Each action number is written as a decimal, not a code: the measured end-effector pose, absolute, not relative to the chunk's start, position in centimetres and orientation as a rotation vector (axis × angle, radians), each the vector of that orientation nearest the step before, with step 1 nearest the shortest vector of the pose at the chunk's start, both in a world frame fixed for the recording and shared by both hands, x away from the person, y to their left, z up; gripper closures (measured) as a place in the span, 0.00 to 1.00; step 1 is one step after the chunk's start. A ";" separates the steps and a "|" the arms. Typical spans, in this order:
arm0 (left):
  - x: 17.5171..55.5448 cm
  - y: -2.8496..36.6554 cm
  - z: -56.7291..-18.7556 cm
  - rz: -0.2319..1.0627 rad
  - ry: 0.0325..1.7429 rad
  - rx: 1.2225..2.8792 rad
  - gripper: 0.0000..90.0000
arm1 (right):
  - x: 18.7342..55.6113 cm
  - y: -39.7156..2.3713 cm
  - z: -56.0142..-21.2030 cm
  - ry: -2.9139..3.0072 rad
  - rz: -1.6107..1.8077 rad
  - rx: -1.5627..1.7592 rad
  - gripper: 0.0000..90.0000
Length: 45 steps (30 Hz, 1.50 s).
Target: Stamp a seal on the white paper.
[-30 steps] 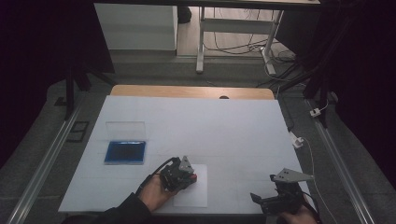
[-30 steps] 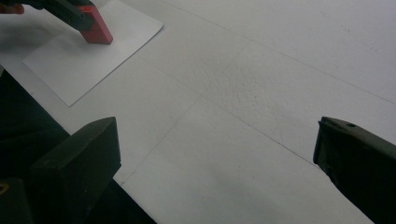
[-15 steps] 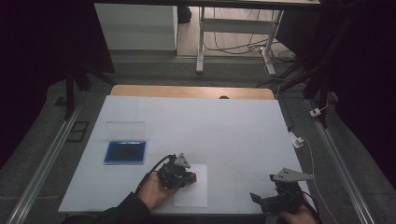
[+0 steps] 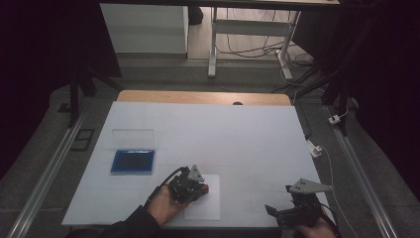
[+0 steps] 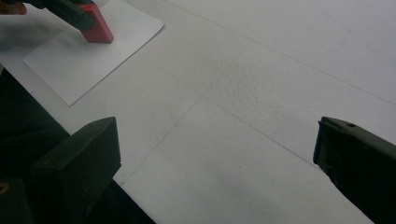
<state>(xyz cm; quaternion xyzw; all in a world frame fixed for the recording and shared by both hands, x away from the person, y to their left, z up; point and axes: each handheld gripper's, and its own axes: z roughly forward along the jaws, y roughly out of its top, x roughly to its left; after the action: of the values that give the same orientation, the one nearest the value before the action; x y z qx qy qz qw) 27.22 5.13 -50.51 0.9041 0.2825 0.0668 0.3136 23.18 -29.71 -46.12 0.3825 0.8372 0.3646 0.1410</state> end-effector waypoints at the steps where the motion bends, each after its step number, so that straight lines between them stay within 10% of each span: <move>1: 27.2 5.1 -50.5 0.178 0.742 2.388 0.89 | 23.2 -29.7 -46.1 2.416 1.053 1.105 0.01; 45: 26.8 6.7 -48.1 0.107 0.667 2.341 0.88 | 23.1 -29.9 -46.1 2.402 1.070 1.109 0.01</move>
<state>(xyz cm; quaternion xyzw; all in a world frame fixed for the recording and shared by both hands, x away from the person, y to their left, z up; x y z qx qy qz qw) 26.78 6.65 -48.08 0.9016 0.2568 0.0410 0.3455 23.12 -29.92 -46.07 0.3846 0.8330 0.3710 0.1434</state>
